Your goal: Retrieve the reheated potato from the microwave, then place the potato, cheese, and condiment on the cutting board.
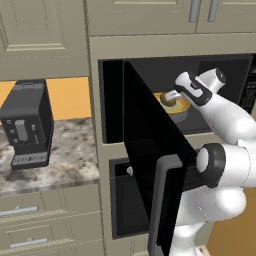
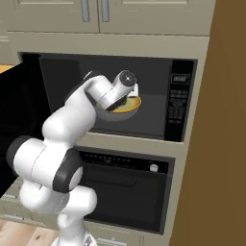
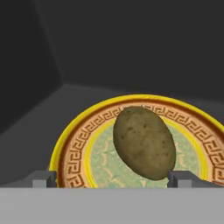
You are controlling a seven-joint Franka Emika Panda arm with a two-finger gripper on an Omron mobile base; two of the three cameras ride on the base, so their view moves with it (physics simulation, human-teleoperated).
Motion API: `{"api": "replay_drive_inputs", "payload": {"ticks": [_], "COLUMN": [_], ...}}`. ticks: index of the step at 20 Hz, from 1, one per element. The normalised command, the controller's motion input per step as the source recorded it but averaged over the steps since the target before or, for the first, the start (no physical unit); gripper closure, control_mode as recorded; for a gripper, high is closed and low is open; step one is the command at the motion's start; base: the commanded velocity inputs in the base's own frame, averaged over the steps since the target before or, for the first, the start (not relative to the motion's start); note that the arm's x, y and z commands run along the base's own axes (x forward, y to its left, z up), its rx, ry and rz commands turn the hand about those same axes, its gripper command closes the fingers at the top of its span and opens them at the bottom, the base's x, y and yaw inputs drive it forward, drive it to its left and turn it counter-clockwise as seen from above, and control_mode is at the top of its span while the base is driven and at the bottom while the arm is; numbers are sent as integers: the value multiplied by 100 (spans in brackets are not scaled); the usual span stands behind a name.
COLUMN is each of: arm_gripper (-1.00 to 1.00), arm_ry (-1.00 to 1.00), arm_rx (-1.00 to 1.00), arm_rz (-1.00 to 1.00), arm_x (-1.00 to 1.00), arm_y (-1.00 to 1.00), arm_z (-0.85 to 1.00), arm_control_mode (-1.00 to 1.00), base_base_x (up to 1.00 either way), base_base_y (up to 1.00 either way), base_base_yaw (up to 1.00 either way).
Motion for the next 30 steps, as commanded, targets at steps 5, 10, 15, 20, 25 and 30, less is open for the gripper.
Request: {"api": "replay_drive_inputs", "payload": {"ticks": [5, 10, 15, 20, 25, 30], "arm_gripper": [-100, -100, -100, -100, -100, -100], "arm_ry": [0, 0, 0, 0, 0, 0], "arm_rx": [0, 0, 0, 0, 0, 0], "arm_rz": [0, 0, 0, 0, 0, 0], "arm_x": [25, 22, 25, 11, 7, 9], "arm_y": [-3, 0, 0, 0, 0, 1], "arm_z": [-13, -12, -4, -3, -11, -14], "arm_control_mode": [-100, -100, -100, -100, -100, -100], "base_base_x": [0, 0, 0, 0, 0, 0], "base_base_y": [0, 0, 0, 0, 0, 0], "base_base_yaw": [0, 0, 0, 0, 0, 0]}}
